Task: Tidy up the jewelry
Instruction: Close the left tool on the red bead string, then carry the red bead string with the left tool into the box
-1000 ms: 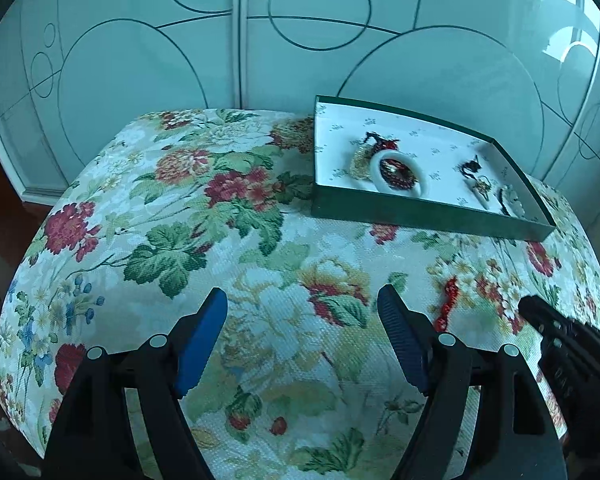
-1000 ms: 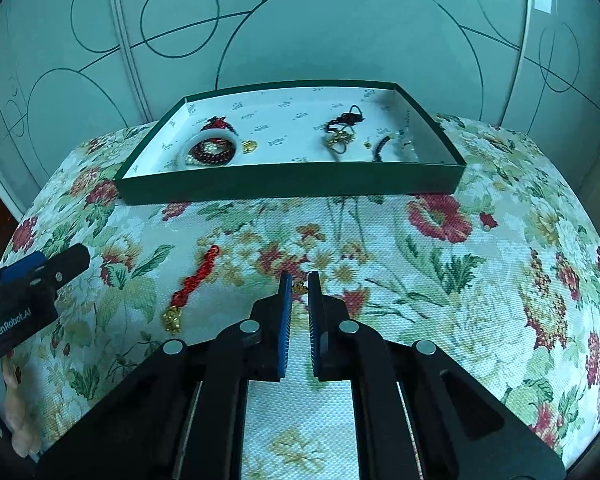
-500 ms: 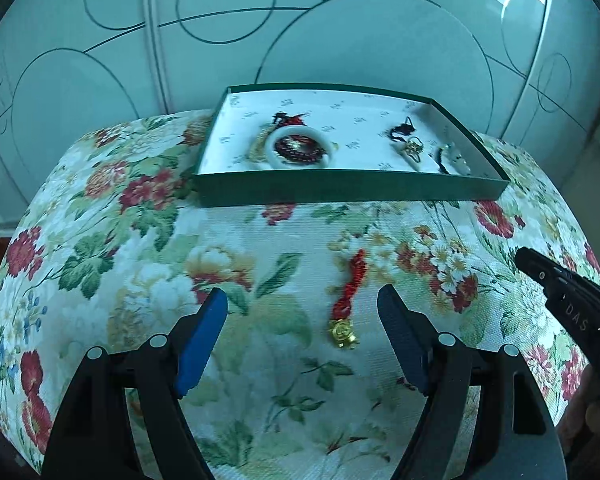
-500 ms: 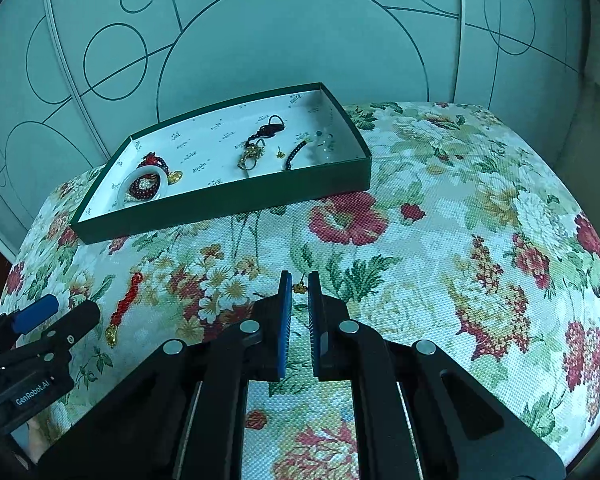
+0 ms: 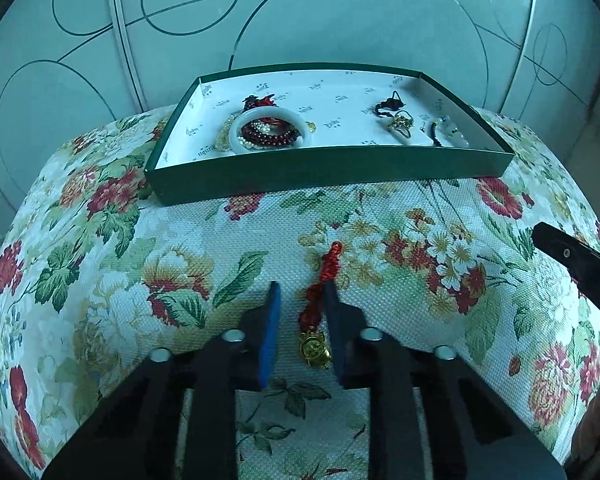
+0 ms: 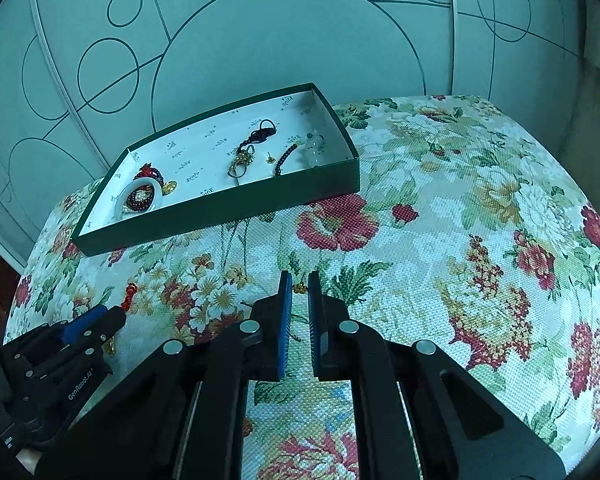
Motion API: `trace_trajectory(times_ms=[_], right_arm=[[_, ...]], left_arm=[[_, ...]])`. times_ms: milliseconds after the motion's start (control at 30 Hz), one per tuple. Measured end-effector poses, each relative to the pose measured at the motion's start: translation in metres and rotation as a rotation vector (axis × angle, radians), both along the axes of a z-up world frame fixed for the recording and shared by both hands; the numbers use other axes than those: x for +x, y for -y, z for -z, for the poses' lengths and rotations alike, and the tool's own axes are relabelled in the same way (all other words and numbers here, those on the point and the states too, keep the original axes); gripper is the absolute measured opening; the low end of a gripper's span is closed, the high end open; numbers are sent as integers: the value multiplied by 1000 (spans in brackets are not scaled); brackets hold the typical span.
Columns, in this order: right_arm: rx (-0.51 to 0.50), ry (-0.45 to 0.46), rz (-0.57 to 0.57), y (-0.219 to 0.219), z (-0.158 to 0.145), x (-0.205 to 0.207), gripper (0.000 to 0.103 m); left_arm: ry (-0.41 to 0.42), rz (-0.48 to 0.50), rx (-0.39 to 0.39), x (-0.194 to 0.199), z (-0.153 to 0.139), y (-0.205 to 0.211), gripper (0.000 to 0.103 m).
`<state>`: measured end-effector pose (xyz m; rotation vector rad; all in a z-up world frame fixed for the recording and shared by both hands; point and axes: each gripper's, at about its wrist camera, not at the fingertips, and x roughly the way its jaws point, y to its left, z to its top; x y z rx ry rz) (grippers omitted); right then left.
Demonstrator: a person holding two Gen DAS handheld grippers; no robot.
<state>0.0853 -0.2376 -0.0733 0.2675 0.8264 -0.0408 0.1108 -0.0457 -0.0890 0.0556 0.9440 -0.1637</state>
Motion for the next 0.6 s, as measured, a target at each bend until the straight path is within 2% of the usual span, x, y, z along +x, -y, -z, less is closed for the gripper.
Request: trace_trajectory(times_ms=[267, 600], right_arm=[[4, -2, -6, -2, 2, 0, 8], [-9, 21, -23, -10, -9, -3, 8]], left_arm=[[3, -1, -21, 0, -5, -3, 5], [74, -12, -44, -4, -33, -11, 4]])
